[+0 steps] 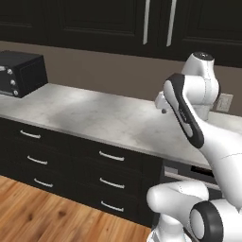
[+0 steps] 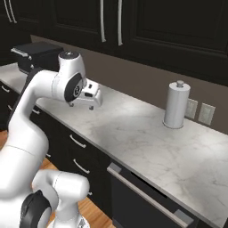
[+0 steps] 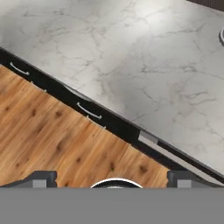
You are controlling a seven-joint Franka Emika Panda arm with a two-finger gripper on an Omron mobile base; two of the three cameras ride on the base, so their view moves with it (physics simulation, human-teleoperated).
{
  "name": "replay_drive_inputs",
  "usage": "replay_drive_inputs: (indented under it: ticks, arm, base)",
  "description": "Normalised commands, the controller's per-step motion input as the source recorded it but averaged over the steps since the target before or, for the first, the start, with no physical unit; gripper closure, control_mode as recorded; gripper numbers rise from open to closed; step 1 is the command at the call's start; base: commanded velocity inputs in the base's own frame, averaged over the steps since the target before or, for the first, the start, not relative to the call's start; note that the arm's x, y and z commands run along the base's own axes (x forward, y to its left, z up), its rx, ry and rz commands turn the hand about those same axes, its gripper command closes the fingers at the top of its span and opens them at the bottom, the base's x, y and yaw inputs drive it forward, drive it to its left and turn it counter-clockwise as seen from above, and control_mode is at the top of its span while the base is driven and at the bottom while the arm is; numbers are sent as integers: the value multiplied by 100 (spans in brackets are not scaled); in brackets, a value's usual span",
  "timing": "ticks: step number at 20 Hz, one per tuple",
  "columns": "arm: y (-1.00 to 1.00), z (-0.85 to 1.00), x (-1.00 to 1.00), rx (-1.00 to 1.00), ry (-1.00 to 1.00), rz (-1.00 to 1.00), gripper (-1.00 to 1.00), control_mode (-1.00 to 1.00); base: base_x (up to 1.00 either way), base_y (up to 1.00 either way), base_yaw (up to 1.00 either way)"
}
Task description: Take a straw from the drawer in front and place it inside the glass cup on the dining counter.
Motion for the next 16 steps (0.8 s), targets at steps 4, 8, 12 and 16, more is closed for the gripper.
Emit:
replay_drive_inputs:
  ticks: [4,8,12,16]
  arm:
    - [80,-1,0,-14,0,2,-100,-100]
    - [100,-4,0,-29,0,0,-100,-100]
    - [100,-29,2,-40,0,0,-100,-100]
    - [99,-40,12,-41,0,0,-100,-100]
  base:
    - [0,0,0]
    - [0,0,0]
    - [0,0,0]
    - [0,0,0]
